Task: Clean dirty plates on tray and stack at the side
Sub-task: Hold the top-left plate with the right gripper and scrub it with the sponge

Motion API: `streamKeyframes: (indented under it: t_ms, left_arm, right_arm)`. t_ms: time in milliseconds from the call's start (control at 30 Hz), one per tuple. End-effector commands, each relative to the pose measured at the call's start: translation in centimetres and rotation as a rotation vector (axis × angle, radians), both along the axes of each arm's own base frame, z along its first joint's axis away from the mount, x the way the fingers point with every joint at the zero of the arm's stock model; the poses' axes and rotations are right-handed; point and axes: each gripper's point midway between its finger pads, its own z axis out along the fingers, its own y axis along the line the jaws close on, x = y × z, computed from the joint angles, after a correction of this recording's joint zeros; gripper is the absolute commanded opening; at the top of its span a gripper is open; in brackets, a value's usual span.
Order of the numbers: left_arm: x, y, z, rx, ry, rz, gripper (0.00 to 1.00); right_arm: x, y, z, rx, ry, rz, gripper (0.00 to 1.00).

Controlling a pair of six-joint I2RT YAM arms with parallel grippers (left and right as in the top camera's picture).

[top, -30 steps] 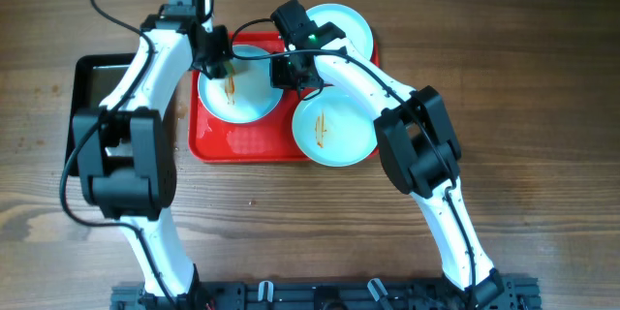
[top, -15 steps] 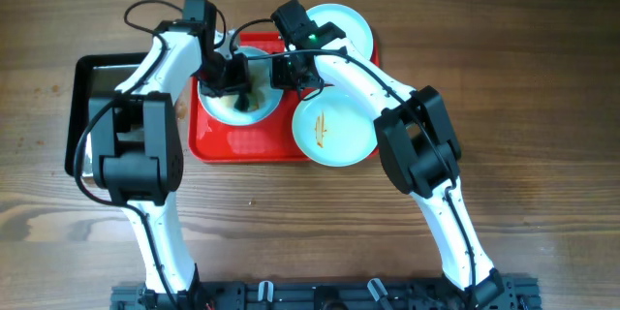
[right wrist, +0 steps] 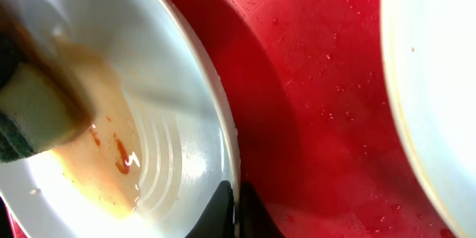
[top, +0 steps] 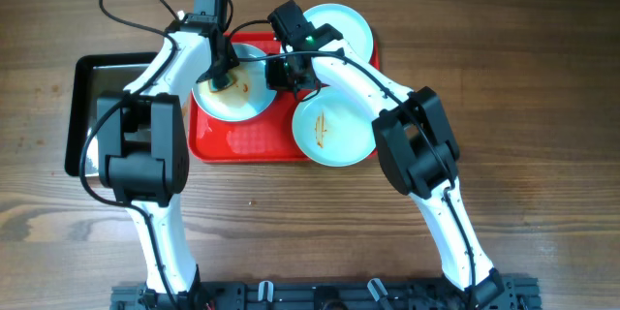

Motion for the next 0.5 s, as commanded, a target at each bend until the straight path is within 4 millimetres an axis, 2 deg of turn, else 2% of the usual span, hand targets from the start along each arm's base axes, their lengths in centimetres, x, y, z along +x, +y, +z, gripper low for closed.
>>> streamKeyframes:
  t_ms: [0,67,133,200,333,400,467]
  left_arm:
    - [-1.5,-5.4,-2.1,-0.237,0.087,-0.295,0.04]
    - [-2.4,-9.8,-1.0,-0.471,0.082,-0.448,0.04]
    - [-2.8,-11.1,-0.4,-0.555,0.084,-0.474,0.04]
    - [-3.8,-11.4,-0.4,-0.587,0.122,-0.465,0.04]
    - [-6.5,-10.7,-1.0,-0.595,0.246,-0.418,0.04]
    - [-7.7,-8.5,-1.8,-0.52,0.323,-0.301,0.04]
    - [-8.3,-4.8,-2.7,-0.377,0.372,-0.129,0.04]
  right_arm:
    - [0.2,-0.7,-1.2,-0.028,0.009,0.003,0.04]
    - [0.2,-0.7,-1.2,-0.027,0.009,0.003,0.05]
    - [0.2,-0.7,-1.2,-0.028,0.01,0.004,0.05]
    - [0.2,-0.7,-1.2,-0.028,0.01,0.005,0.04]
    - [0.2,-0.7,-1.2,-0.028,0.01,0.005,0.05]
    - [0.1,-0.5,-1.2,-0.02,0.013,0.014,0.04]
    - [0.1,-0.5,-1.1,-0.017,0.014,0.016,0.04]
